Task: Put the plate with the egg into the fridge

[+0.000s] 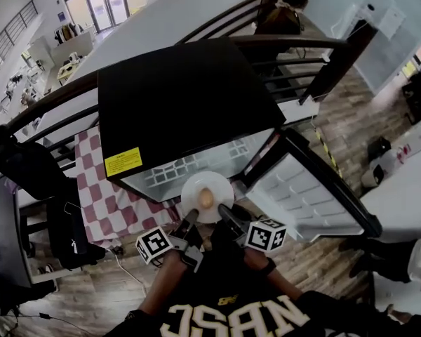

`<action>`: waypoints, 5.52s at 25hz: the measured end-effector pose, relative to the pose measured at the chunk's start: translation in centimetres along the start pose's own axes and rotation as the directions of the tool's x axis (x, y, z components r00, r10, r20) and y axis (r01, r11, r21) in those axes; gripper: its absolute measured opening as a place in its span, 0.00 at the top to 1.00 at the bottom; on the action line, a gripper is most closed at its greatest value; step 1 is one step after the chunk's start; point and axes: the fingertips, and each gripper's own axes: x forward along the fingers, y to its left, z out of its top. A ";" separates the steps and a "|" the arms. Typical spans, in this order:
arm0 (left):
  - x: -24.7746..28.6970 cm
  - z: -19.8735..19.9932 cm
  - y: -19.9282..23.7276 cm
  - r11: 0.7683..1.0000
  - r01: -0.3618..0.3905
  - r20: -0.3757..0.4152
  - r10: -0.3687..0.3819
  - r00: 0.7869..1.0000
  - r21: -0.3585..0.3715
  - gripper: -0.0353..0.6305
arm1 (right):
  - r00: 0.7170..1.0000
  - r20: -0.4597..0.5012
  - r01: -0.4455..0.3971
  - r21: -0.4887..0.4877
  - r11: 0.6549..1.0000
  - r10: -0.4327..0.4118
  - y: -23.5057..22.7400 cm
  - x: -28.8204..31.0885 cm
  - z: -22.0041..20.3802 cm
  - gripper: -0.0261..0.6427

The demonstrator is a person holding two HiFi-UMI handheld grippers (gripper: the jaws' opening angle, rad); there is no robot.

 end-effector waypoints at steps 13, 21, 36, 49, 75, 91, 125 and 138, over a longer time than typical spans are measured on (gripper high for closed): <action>5.2 1.1 -1.4 1.000 -0.029 0.008 0.029 1.000 -0.012 0.90 | 0.995 0.096 0.020 0.089 0.996 -0.028 -3.1 0.9 4.6 0.82; 6.9 2.2 -1.1 0.997 -0.061 0.019 0.061 0.998 -0.040 0.90 | 0.994 0.111 0.000 0.220 0.976 -0.025 -4.4 2.2 5.7 0.83; 9.7 3.9 -0.9 0.995 -0.082 0.044 0.085 0.995 -0.065 0.90 | 0.987 0.158 -0.025 0.330 0.944 -0.029 -6.5 4.4 8.2 0.86; 10.9 5.6 -1.1 0.990 -0.090 0.081 0.098 0.992 -0.105 0.90 | 0.983 0.180 -0.047 0.353 0.934 -0.019 -6.9 6.4 10.0 0.86; 9.2 3.7 -3.7 0.980 0.034 -0.010 -0.032 0.999 0.198 0.61 | 0.967 0.256 -0.048 0.136 0.990 0.012 -5.2 4.3 9.1 0.59; 6.6 2.4 -4.0 0.533 -0.119 0.085 0.088 0.993 0.838 0.61 | 0.969 0.213 0.203 -0.403 0.892 -0.124 -3.3 0.7 6.1 0.59; 10.2 3.8 -3.3 0.272 -0.215 0.161 0.207 0.965 0.938 0.91 | 0.977 0.124 0.213 -0.560 0.801 -0.173 -4.2 4.8 7.4 0.91; 12.1 5.2 -3.6 0.315 -0.236 0.159 0.251 0.955 0.919 0.91 | 0.981 0.113 0.193 -0.537 0.821 -0.157 -4.9 6.9 9.5 0.91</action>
